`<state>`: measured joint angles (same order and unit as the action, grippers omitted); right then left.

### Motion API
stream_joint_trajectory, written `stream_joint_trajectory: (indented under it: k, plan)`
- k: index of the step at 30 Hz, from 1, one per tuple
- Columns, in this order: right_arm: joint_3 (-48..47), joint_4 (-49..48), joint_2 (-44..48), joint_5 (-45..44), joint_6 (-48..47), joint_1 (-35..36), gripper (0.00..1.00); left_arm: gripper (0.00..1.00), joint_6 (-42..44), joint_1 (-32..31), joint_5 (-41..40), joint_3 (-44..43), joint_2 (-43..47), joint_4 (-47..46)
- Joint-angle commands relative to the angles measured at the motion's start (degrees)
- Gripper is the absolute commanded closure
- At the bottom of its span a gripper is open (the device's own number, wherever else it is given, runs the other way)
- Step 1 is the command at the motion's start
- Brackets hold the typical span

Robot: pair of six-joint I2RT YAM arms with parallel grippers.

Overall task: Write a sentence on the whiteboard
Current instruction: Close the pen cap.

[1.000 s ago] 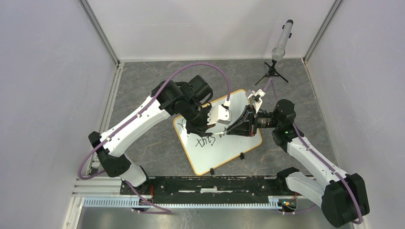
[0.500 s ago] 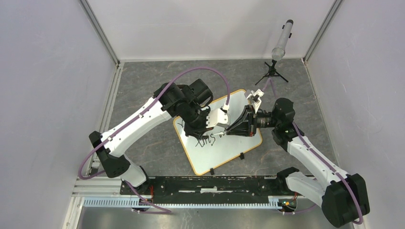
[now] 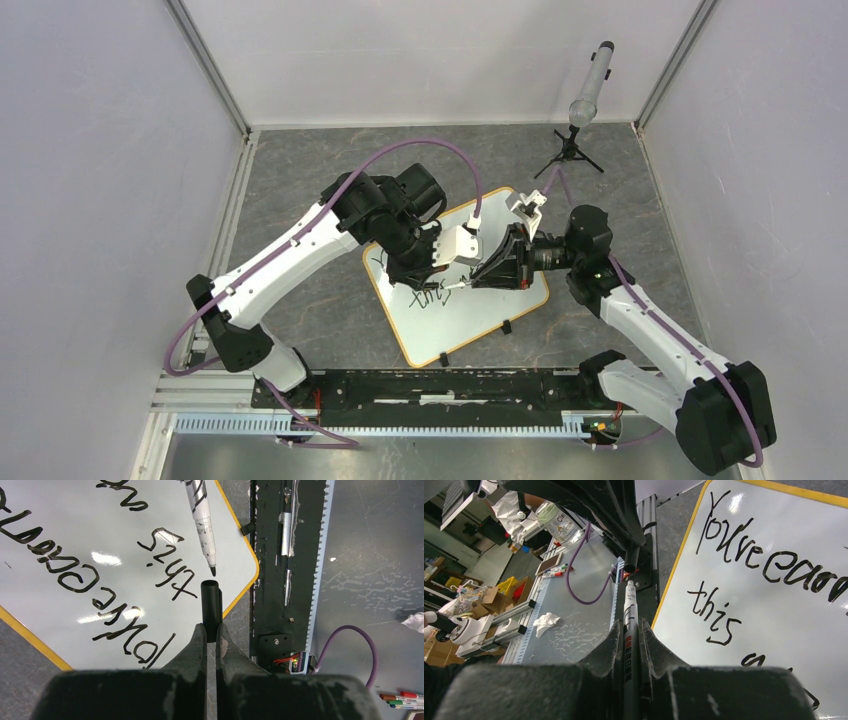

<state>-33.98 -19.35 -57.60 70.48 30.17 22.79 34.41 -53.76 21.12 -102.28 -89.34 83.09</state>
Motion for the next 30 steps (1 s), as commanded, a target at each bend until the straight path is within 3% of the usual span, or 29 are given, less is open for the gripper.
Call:
stream_joint_trajectory:
  k: [1,30]
  plan:
    - [-3.0,0.0,-0.1,-0.1,-1.5,0.4,1.00,0.98,1.5,-0.5,1.5,-2.1,-0.6,0.1]
    - [-4.1,2.8,-0.7,-0.8,-3.9,1.4,1.00,0.98,-0.1,-1.8,0.9,-3.3,-2.4,-0.7]
